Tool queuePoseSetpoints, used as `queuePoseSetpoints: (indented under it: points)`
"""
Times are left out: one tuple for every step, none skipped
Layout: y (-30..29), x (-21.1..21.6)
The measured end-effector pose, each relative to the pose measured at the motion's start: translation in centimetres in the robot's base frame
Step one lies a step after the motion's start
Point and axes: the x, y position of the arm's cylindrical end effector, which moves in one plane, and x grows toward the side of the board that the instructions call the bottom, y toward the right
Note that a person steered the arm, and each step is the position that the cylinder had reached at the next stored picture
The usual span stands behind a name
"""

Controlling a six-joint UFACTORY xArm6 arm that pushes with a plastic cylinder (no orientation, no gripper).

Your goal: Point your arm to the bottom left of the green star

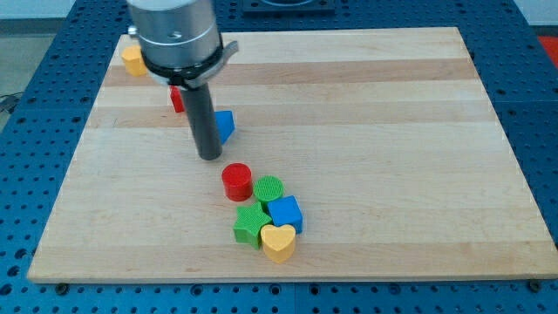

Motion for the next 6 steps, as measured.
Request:
queuePoseSetpoints:
  points:
    - [-2.4, 1.1]
    - [-3.8, 4.5]
    - [-4.0, 9.4]
    - [-4.0, 13.2]
    - [-4.0, 13.5]
    - [-2.0, 14.2]
